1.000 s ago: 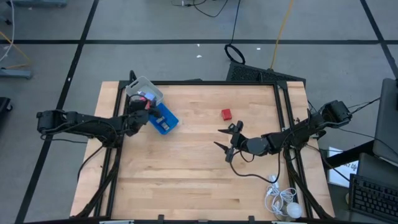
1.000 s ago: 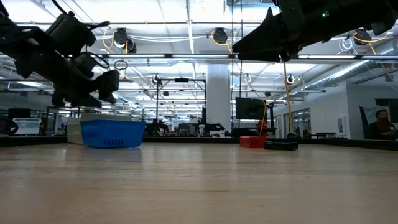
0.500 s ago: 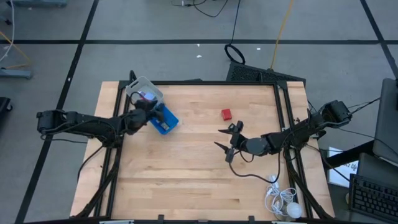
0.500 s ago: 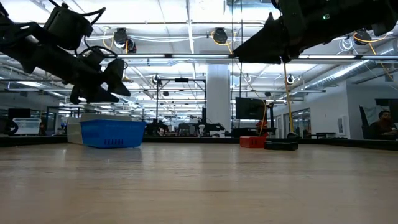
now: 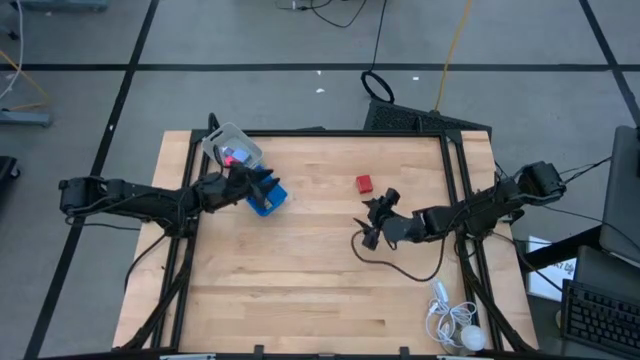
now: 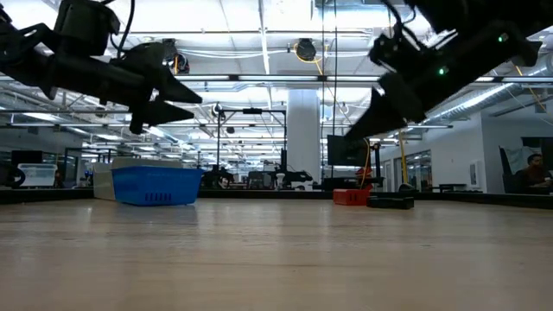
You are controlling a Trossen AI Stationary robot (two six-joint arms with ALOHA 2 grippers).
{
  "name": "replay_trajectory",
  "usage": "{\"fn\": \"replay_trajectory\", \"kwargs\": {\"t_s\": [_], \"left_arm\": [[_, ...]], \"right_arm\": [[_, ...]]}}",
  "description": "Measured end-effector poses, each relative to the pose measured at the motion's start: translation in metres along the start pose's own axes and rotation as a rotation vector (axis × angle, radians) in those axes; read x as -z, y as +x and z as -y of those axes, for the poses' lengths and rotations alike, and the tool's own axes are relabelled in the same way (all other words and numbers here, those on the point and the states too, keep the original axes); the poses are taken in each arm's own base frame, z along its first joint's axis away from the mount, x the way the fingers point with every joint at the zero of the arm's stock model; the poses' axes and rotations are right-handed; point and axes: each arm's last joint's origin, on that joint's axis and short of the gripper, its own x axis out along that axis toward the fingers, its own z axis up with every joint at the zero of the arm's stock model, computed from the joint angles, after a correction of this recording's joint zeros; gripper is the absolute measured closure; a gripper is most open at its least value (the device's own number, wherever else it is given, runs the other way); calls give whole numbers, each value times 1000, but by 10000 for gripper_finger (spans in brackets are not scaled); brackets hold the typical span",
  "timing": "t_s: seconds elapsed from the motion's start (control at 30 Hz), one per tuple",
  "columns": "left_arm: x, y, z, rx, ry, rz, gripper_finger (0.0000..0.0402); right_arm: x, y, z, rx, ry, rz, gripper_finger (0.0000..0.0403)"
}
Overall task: Pick & Place Office items
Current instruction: Put the black digital timer into the blue bin
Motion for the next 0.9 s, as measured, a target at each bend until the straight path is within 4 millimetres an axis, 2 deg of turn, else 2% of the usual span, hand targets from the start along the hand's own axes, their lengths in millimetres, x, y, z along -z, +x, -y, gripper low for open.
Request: {"fn": "replay_trajectory", "kwargs": {"t_s": [0.23,0.37,0.57,0.77,0.9], "left_arm": [[-2,0,5,116,23,-11,178],[-2,0,5,126,35,-14,179],[-2,-1,8,167,53,-9,179],[-5,-4,19,295,103,23,178],[-5,-6,23,331,134,38,178]], "right_arm": [[21,4,18,107,20,-215,147],[30,6,29,103,85,-347,147],[36,9,36,136,100,-365,147],[60,11,47,154,135,-367,147],[71,12,52,100,177,-345,147]]}}
